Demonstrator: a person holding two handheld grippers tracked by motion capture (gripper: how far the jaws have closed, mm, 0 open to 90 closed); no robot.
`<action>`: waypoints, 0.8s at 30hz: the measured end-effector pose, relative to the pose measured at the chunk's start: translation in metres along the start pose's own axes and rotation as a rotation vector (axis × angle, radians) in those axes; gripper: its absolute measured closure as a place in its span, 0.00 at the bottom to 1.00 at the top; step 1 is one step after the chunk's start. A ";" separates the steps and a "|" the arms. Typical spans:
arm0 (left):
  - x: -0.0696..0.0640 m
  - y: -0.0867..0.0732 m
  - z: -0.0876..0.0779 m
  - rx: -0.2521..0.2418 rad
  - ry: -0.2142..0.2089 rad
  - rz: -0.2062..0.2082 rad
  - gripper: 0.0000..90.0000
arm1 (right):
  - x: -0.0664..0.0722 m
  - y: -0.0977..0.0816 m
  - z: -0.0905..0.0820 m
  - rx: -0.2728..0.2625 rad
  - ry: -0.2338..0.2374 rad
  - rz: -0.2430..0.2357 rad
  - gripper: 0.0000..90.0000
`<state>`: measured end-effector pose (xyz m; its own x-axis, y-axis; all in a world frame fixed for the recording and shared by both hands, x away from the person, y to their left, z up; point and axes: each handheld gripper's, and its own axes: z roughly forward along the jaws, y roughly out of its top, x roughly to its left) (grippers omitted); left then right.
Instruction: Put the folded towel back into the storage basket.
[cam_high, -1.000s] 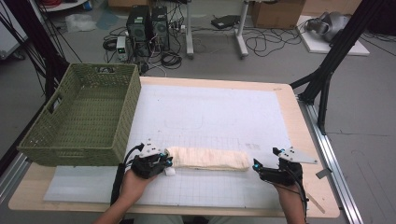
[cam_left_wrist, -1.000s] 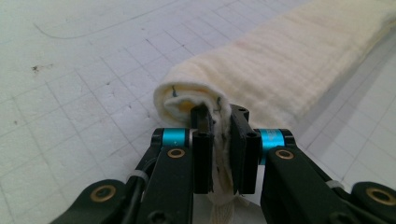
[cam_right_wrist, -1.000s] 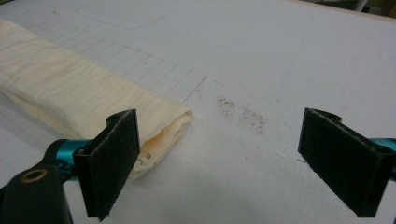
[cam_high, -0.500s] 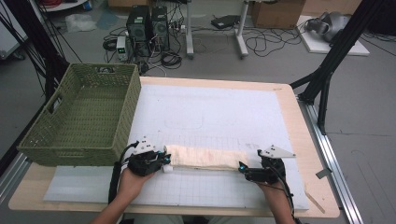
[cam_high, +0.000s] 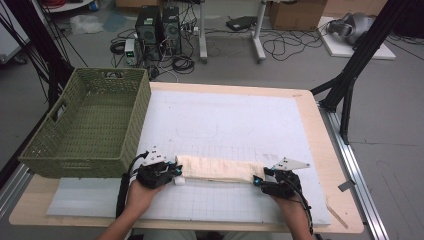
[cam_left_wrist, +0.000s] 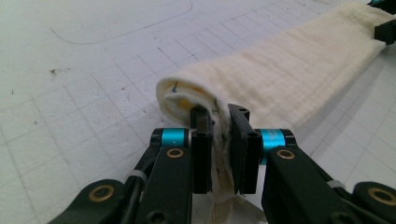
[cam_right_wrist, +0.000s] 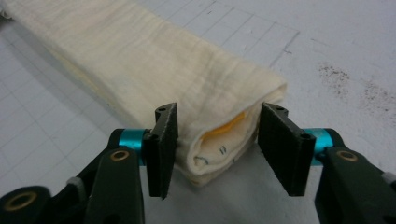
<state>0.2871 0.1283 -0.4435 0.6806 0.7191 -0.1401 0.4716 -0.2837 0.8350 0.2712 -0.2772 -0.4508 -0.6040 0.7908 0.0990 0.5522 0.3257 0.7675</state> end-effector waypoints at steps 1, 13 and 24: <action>0.000 0.000 0.000 0.001 0.001 0.000 0.89 | 0.001 0.000 0.000 0.000 0.000 0.005 0.55; 0.001 -0.002 0.002 0.006 0.005 0.009 0.88 | 0.007 -0.001 0.000 -0.012 0.015 -0.036 0.78; 0.001 -0.001 0.000 0.002 0.009 0.023 0.89 | 0.010 0.003 -0.001 -0.004 -0.004 -0.052 0.88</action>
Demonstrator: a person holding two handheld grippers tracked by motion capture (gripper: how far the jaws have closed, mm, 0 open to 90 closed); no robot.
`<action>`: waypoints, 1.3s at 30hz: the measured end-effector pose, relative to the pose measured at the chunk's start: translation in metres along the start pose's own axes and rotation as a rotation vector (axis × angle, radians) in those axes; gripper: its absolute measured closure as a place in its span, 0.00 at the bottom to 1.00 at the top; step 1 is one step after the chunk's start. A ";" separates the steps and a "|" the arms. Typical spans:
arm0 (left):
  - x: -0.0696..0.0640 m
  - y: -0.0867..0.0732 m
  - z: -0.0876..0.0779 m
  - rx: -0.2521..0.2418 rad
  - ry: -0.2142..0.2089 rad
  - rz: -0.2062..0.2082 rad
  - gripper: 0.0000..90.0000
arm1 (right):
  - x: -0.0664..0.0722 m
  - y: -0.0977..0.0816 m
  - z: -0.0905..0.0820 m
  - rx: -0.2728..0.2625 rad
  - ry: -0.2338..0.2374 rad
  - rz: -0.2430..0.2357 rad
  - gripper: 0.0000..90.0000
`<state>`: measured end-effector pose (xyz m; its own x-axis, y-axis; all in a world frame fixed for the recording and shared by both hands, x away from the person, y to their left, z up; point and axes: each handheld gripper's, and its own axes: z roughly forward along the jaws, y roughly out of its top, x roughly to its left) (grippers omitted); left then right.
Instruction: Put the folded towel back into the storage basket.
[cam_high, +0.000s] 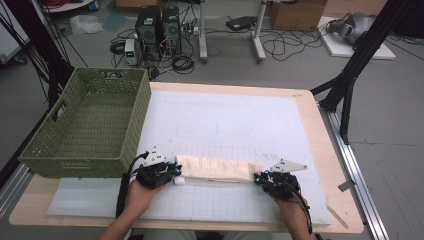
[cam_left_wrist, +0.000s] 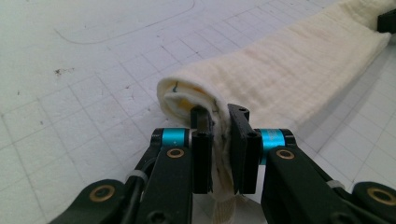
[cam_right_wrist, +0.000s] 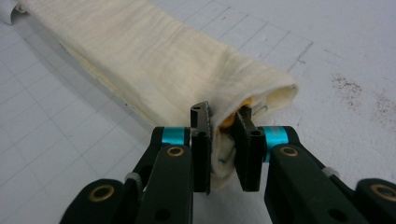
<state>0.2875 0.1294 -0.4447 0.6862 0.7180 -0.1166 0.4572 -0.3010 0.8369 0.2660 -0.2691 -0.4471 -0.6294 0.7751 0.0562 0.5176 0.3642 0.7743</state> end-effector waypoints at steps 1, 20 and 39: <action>0.000 0.000 0.000 -0.003 -0.002 -0.003 0.89 | 0.000 0.000 0.000 -0.001 -0.004 0.001 0.88; -0.001 0.011 -0.019 -0.095 -0.032 0.001 0.89 | -0.006 0.015 -0.018 -0.132 -0.011 0.047 0.88; -0.006 0.021 -0.031 -0.154 -0.037 0.021 0.90 | -0.009 0.029 -0.019 -0.157 -0.038 0.005 0.88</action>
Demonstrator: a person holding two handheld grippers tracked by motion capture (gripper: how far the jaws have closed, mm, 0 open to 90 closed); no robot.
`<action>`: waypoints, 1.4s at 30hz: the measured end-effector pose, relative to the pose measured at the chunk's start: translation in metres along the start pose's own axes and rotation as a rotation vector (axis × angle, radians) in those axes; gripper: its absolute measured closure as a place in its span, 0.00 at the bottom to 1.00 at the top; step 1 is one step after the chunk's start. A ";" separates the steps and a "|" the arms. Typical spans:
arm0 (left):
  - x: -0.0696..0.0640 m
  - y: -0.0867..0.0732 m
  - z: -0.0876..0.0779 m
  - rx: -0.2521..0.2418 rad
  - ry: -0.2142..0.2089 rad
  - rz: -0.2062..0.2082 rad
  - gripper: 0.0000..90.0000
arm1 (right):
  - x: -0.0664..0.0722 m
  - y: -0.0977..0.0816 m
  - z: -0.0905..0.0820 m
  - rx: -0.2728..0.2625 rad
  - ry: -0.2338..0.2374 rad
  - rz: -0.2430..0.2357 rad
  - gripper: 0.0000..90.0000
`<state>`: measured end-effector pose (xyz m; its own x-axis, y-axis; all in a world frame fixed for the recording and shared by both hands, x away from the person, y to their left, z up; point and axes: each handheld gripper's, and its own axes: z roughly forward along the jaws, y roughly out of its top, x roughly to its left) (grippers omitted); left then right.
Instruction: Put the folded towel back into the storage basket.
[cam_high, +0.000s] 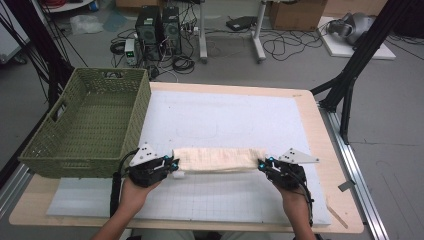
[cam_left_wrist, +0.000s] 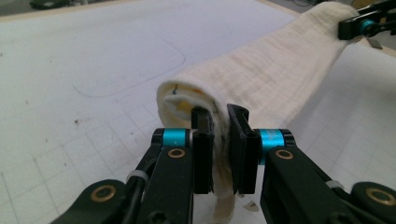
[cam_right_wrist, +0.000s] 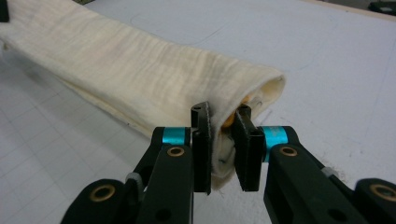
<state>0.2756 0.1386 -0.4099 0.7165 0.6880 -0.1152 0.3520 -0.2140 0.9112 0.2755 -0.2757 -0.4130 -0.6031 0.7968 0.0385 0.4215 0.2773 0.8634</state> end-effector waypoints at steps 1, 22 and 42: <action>-0.001 0.002 -0.001 -0.010 -0.004 0.004 0.90 | -0.001 0.001 0.000 -0.003 -0.005 -0.010 0.88; 0.003 0.033 -0.037 -0.153 0.008 0.037 0.90 | -0.013 0.065 0.030 -0.094 -0.013 -0.086 0.89; 0.018 0.040 -0.090 -0.200 0.089 0.054 0.91 | 0.008 0.136 0.087 -0.107 0.075 -0.181 0.89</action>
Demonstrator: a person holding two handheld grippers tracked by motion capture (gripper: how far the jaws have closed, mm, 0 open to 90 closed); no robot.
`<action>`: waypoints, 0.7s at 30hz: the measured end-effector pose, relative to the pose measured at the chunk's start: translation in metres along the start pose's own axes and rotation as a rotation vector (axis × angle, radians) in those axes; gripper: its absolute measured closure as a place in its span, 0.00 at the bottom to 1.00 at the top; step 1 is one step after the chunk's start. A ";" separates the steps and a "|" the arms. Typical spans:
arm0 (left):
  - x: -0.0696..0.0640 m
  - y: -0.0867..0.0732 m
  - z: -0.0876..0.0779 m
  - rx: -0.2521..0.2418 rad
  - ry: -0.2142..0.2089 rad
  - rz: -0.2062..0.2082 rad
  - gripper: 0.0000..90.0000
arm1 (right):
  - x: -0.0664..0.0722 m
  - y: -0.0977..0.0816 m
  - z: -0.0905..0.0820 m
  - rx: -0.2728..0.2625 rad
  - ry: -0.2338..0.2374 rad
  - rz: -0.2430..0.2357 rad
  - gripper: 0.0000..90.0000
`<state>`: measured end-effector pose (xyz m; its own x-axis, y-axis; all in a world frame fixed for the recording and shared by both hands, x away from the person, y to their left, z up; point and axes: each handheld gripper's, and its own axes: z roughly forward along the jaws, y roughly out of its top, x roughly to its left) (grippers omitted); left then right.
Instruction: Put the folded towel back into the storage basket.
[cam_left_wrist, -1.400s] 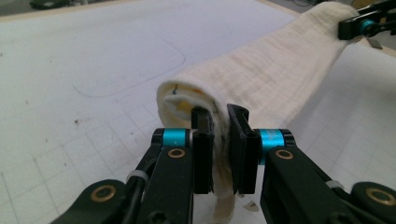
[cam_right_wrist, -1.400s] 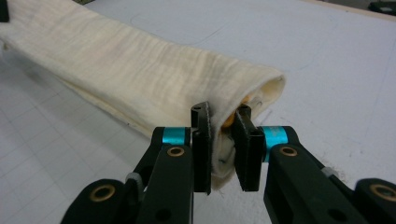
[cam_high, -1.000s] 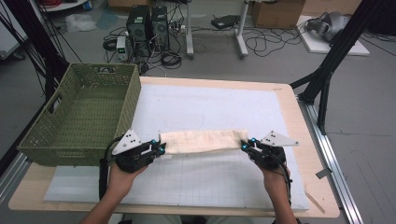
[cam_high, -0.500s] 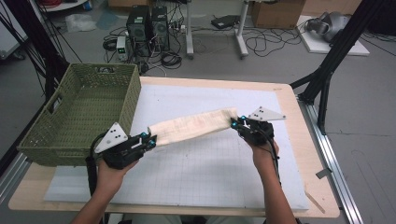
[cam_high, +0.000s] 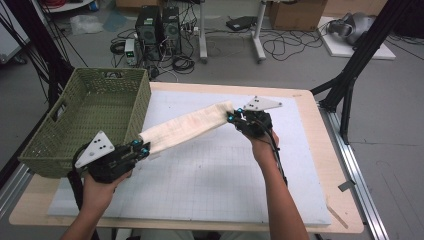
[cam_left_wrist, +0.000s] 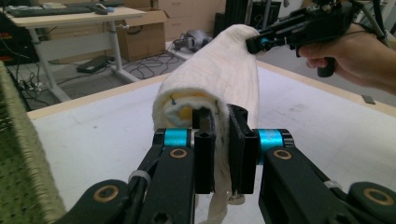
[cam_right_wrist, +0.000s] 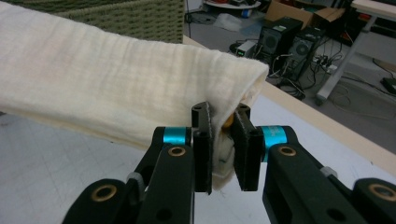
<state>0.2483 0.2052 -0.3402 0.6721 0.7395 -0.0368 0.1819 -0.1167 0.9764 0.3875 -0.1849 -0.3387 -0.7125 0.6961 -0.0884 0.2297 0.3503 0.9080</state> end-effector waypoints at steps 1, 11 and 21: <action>0.001 0.001 -0.003 -0.003 0.006 0.001 0.91 | 0.001 0.004 0.003 -0.006 0.003 -0.008 0.89; 0.011 0.004 -0.026 -0.017 0.051 0.010 0.91 | 0.014 0.045 0.035 -0.021 0.035 -0.048 0.89; 0.031 0.005 -0.052 -0.037 0.116 -0.001 0.91 | 0.031 0.080 0.071 -0.028 0.071 -0.083 0.89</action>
<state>0.2331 0.2620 -0.3250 0.5839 0.8117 -0.0154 0.1551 -0.0929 0.9835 0.4313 -0.0908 -0.2983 -0.7740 0.6186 -0.1354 0.1501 0.3870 0.9098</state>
